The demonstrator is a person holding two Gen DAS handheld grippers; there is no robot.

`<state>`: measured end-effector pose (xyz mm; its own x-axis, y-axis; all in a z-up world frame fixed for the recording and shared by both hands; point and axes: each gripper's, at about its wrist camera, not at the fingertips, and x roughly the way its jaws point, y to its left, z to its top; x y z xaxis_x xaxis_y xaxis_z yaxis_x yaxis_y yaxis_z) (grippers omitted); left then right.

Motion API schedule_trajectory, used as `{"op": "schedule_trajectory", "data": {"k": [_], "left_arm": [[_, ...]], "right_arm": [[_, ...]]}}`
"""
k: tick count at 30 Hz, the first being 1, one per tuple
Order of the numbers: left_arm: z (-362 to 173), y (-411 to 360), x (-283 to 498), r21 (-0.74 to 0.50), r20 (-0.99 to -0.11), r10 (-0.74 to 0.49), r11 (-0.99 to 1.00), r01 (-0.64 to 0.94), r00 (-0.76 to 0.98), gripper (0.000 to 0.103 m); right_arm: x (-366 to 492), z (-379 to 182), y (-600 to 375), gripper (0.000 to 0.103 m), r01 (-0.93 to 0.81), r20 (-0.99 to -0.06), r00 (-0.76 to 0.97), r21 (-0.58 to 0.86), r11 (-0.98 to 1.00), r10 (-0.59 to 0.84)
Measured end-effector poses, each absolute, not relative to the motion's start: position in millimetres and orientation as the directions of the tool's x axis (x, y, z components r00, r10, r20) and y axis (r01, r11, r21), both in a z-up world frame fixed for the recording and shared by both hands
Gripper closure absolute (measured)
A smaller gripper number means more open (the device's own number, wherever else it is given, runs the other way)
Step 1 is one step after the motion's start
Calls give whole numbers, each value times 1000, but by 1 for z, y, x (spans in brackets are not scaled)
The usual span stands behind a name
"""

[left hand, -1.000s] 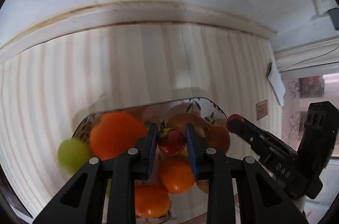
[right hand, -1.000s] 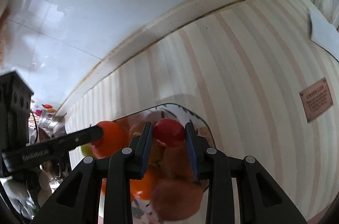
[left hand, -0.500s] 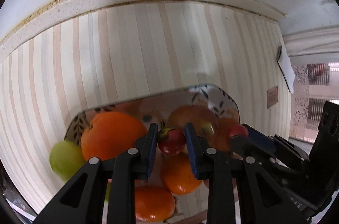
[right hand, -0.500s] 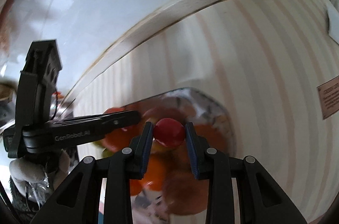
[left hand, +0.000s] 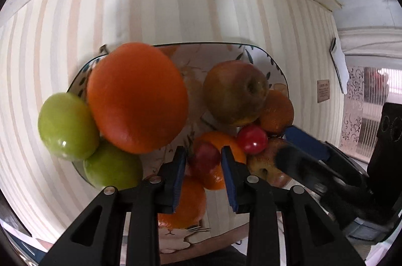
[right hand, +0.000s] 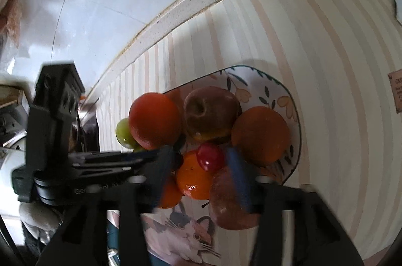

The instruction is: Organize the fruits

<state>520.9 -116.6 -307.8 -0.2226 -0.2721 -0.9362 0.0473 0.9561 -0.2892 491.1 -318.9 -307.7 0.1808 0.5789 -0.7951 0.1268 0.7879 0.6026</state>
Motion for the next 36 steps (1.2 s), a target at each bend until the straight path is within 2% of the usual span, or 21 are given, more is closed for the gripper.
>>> {"op": "schedule_trajectory", "data": {"k": [2, 4, 6, 8, 12, 16, 20, 36], "left_arm": [[-301, -112, 520, -286, -940, -272, 958, 39, -204, 72], [-293, -109, 517, -292, -942, -283, 956, 28, -180, 63], [-284, -105, 514, -292, -947, -285, 956, 25, -152, 43], [-271, -100, 509, -279, -955, -275, 960, 27, -107, 31], [-248, -91, 495, -198, -980, -198, 980, 32, -6, 15], [-227, -77, 468, -131, -988, -131, 991, 13, 81, 14], [-211, -72, 436, -87, -988, -87, 996, 5, 130, 14], [-121, -67, 308, -21, -934, -31, 999, 31, 355, 14]], "right_arm": [[489, -301, -322, 25, 120, -798, 199, 596, 794, 569], [485, -293, -325, 25, 111, -812, 210, 573, 812, 545], [480, -285, -326, 22, 100, -823, 224, 552, 828, 522], [474, -276, -326, 17, 91, -844, 239, 513, 854, 481], [457, -255, -321, 10, 56, -905, 280, 349, 935, 321], [434, -233, -309, 8, 14, -925, 317, 225, 974, 210], [412, -217, -300, 8, -2, -924, 342, 179, 984, 169], [274, -114, -282, 4, 29, -837, 537, 145, 989, 107]]}}
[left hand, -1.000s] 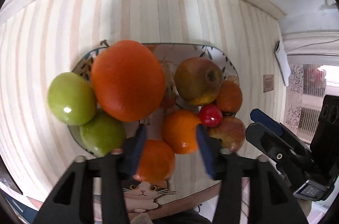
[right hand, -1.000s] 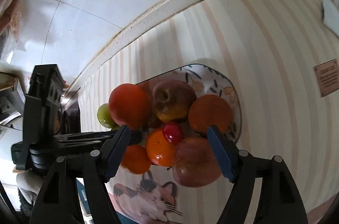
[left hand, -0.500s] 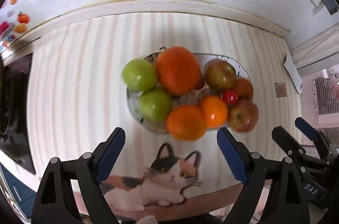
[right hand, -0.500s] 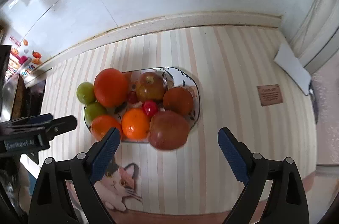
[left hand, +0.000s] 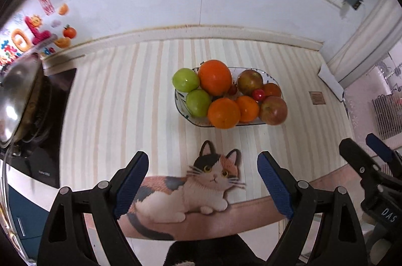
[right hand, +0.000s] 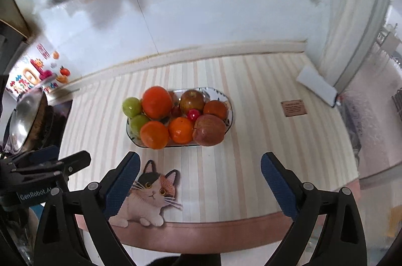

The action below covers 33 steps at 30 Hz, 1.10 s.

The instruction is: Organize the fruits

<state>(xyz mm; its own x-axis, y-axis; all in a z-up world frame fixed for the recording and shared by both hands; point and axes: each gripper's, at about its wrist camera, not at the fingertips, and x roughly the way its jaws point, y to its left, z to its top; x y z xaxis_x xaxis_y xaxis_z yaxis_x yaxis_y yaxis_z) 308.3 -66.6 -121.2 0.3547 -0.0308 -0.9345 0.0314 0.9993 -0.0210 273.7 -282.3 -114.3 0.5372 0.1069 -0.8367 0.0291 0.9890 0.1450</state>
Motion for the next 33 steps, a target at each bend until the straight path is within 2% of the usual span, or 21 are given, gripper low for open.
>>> {"op": "schedule_trajectory", "data": {"k": [11, 20, 33], "left_arm": [[-66, -65, 204, -6, -866, -26, 999, 42, 500, 14], [-32, -71, 138, 41, -806, 25, 999, 14, 591, 14], [-10, -77, 88, 52, -746, 60, 998, -32, 663, 14]], "right_arm": [[151, -52, -277, 4, 44, -757, 650, 130, 991, 70], [72, -16, -279, 4, 9, -704, 707, 104, 995, 67], [27, 11, -275, 3, -71, -655, 745, 111, 991, 127]]}}
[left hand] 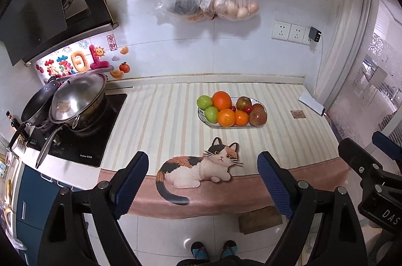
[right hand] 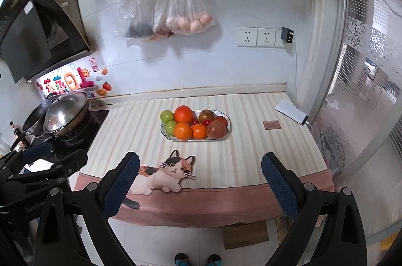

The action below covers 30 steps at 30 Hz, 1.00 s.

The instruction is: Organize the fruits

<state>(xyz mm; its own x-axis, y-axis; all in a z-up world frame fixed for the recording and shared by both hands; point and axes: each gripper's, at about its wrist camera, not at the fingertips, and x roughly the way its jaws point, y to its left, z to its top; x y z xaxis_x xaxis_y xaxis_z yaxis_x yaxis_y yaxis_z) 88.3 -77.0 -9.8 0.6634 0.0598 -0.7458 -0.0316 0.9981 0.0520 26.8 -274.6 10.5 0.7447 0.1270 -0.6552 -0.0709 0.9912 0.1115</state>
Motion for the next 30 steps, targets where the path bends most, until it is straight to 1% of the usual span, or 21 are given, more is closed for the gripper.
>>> {"op": "schedule_trajectory", "data": {"k": [6, 16, 24, 30], "left_arm": [[-14, -75, 97, 44, -743, 66, 998, -50, 666, 15], [-31, -70, 136, 72, -747, 113, 993, -90, 655, 14], [-45, -68, 162, 95, -762, 138, 990, -101, 632, 14], [-49, -69, 169, 98, -767, 144, 989, -108, 626, 14]], "right_arm": [[40, 1, -279, 3, -78, -670, 727, 137, 987, 150], [96, -22, -280, 3, -90, -676, 714, 169, 982, 182], [133, -40, -271, 3, -104, -693, 697, 155, 982, 183], [144, -49, -270, 3, -106, -704, 687, 148, 983, 180]]}}
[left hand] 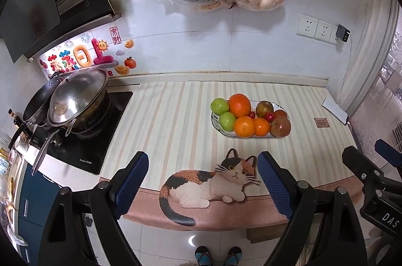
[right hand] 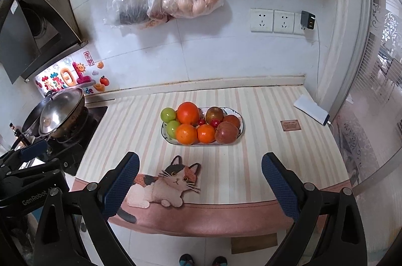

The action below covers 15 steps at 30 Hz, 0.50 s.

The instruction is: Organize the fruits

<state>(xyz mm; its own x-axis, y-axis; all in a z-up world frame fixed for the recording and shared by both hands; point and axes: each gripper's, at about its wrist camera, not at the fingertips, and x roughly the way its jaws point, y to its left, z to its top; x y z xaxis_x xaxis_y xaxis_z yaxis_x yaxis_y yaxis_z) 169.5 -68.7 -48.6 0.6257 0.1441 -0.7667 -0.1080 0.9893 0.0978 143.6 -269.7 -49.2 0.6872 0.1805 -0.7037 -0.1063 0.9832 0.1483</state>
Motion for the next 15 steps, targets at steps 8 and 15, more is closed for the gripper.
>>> {"op": "schedule_trajectory", "data": {"k": [8, 15], "left_arm": [[-49, -71, 172, 88, -772, 135, 990, -105, 621, 15], [-51, -72, 172, 84, -775, 129, 991, -102, 619, 14]], "right_arm": [[150, -52, -271, 3, -101, -705, 687, 144, 984, 174], [152, -58, -273, 3, -101, -712, 681, 144, 984, 174]]}}
